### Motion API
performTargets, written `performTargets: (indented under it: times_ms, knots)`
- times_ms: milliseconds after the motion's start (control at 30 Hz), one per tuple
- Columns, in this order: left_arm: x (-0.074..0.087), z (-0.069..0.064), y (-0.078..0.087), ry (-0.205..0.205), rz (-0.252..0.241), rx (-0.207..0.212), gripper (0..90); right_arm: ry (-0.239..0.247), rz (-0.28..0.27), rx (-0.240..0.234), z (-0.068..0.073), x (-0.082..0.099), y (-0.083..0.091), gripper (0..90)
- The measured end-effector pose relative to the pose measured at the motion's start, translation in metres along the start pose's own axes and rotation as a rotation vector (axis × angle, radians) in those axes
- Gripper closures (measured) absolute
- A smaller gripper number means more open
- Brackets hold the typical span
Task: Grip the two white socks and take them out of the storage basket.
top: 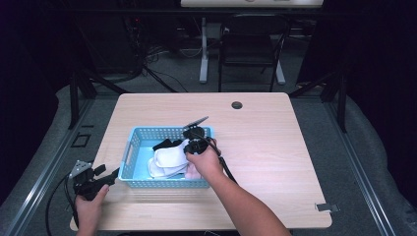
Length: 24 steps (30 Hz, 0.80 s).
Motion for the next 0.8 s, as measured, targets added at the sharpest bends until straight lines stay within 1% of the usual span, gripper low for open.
performTargets:
  times_ms: [33, 67, 100, 133, 167, 200, 267, 300, 333, 367, 433, 467, 533, 633, 733, 800]
  knots:
    - [0.0, 0.0, 0.0, 0.001, -0.005, -0.001, 25.0, 0.014, -0.027, -0.012, 0.003, 0.0, 0.002, 85.6]
    - [0.0, 0.0, 0.0, 0.001, -0.007, -0.002, 25.0, 0.049, -0.037, -0.006, 0.003, 0.001, 0.006, 85.6]
    - [0.0, 0.0, 0.0, 0.002, -0.006, -0.002, 25.0, 0.067, -0.06, -0.009, 0.006, 0.001, 0.008, 85.6]
    - [0.0, 0.0, 0.0, 0.002, -0.006, -0.003, 25.0, 0.104, -0.071, -0.005, 0.007, 0.002, 0.012, 85.7]
    - [0.0, 0.0, 0.0, 0.001, 0.001, 0.0, 25.0, 0.132, -0.096, -0.008, 0.009, 0.003, 0.016, 85.9]
    - [0.0, 0.0, 0.0, 0.0, 0.003, 0.0, 25.0, 0.151, -0.11, -0.018, 0.011, 0.003, 0.02, 85.9]
    - [0.0, 0.0, 0.0, -0.001, 0.003, 0.001, 25.0, 0.173, -0.137, -0.035, 0.014, 0.005, 0.026, 86.0]
    - [0.0, 0.0, 0.0, -0.001, 0.004, 0.001, 25.0, 0.191, -0.157, -0.051, 0.016, 0.006, 0.031, 86.0]
    - [0.0, 0.0, 0.0, -0.001, 0.004, 0.001, 25.0, 0.195, -0.171, -0.061, 0.019, 0.007, 0.033, 86.0]
    - [0.0, 0.0, 0.0, -0.003, 0.003, 0.0, 25.0, 0.225, -0.175, -0.063, 0.02, 0.007, 0.038, 86.0]
    - [0.0, 0.0, 0.0, -0.003, 0.003, 0.0, 25.0, 0.276, -0.211, -0.063, 0.026, 0.01, 0.046, 86.0]
    - [0.0, 0.0, 0.0, -0.003, 0.003, 0.0, 25.0, 0.299, -0.221, -0.074, 0.029, 0.011, 0.051, 86.0]
    - [0.0, 0.0, -0.001, -0.004, 0.004, 0.001, 25.0, 0.329, -0.252, -0.083, 0.033, 0.014, 0.059, 86.1]
    - [0.0, -0.001, 0.0, -0.005, 0.005, 0.001, 25.0, 0.357, -0.281, -0.078, 0.036, 0.017, 0.067, 86.1]
    - [0.0, -0.001, 0.0, -0.006, 0.004, 0.001, 25.0, 0.357, -0.307, -0.097, 0.035, 0.019, 0.075, 86.1]
    - [0.0, -0.001, 0.0, -0.005, 0.004, 0.0, 25.0, 0.342, -0.333, -0.116, 0.035, 0.02, 0.083, 86.1]
Point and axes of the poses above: each handheld gripper's, and its own axes: y roughly backward along the jaws, x roughly out of its underside, z roughly to its left, the point moved 1 cm from there along -y, roughly forward along the jaws, and after that the axes turned 10 degrees about -y, right-handed, at the moved point
